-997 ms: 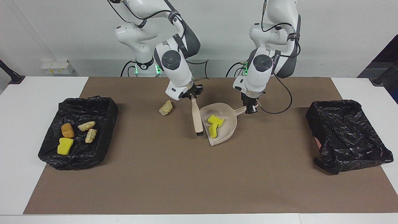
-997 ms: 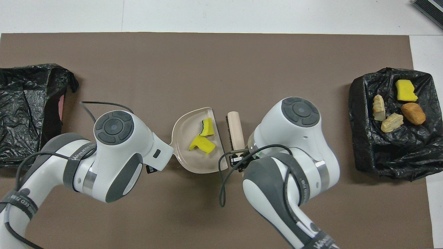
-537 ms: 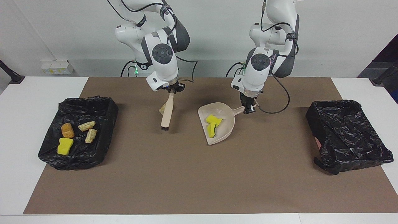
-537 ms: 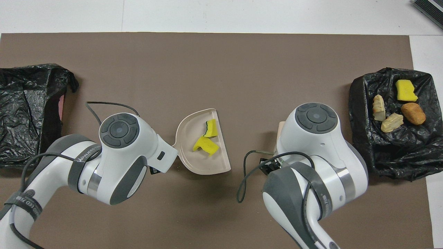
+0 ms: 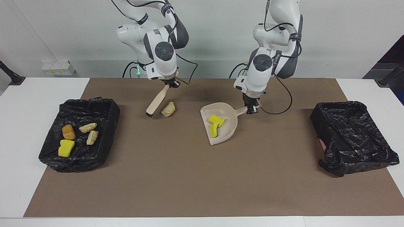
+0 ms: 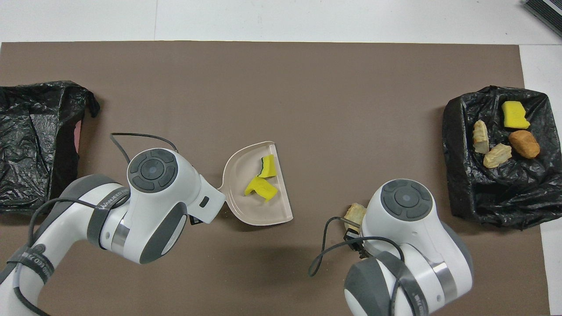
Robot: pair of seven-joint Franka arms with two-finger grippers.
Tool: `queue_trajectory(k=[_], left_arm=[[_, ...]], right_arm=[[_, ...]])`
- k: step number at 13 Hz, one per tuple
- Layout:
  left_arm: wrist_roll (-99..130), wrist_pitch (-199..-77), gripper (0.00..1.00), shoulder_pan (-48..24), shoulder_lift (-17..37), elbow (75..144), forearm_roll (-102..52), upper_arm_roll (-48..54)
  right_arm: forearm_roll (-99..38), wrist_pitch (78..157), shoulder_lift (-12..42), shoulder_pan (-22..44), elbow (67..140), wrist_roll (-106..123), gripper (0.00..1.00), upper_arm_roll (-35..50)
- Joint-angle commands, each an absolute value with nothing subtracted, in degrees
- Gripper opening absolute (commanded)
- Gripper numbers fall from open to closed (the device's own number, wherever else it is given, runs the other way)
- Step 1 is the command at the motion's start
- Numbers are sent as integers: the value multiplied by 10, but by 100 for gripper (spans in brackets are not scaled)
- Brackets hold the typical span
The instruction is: Sweep and dump trash in bin
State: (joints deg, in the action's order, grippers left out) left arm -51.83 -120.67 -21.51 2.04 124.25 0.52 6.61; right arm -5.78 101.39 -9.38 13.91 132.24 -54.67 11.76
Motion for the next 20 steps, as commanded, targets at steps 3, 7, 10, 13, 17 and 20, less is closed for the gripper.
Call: queue_trajectory(k=[3, 7, 10, 13, 17, 20], left_arm=[[-527, -1220, 0, -222, 0, 1268, 11, 60], [-527, -1218, 0, -221, -1, 1269, 11, 60], [-529, -1218, 0, -218, -2, 1272, 11, 59], [-530, -1220, 0, -216, -4, 1275, 11, 60], [-527, -1219, 0, -215, -4, 1275, 11, 59], [-494, -1216, 0, -200, -3, 1271, 3, 58]], right_arm=[[-93, 1131, -88, 168, 1383, -571, 0, 123], [-92, 1207, 1, 171, 1317, -559, 0, 123], [-91, 1208, 81, 197, 1218, -546, 0, 125], [-100, 1208, 95, 221, 1191, -361, 0, 126], [-119, 1208, 89, 234, 1190, -175, 0, 136], [-117, 1166, 75, 206, 1192, -156, 0, 133]])
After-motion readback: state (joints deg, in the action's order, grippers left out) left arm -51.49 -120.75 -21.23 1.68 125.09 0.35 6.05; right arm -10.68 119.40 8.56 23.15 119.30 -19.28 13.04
